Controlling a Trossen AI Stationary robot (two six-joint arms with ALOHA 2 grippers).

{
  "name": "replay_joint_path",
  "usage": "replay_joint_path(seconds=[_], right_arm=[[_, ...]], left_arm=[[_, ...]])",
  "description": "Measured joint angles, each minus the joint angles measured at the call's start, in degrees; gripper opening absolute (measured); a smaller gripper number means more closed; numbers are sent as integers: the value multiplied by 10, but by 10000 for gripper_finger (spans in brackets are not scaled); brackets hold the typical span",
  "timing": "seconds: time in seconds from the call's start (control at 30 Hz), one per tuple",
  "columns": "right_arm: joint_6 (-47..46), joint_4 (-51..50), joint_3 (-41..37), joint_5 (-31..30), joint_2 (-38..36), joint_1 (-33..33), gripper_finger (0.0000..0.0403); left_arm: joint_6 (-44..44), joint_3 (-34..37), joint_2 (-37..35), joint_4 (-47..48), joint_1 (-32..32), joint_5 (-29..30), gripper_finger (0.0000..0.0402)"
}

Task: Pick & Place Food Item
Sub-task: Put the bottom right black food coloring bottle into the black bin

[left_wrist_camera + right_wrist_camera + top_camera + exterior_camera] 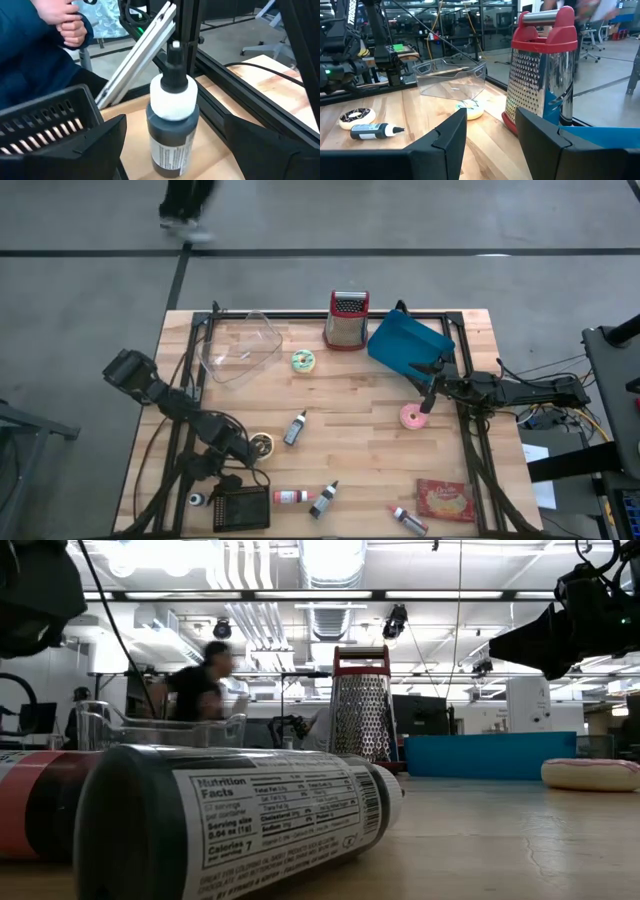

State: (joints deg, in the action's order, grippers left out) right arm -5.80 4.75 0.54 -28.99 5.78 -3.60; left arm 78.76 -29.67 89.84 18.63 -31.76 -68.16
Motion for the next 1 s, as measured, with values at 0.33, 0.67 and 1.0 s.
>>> replay_joint_path(seconds=[0.33,0.67,1.0], right_arm=[[0,0,0,0,0,0,164],[0,0,0,0,0,0,164],[0,0,0,0,0,0,164]], left_arm=[[16,1,26,-5,-5,5,339],[13,-2,27,-15,-10,19,290],[6,-3,26,-17,-10,19,211]])
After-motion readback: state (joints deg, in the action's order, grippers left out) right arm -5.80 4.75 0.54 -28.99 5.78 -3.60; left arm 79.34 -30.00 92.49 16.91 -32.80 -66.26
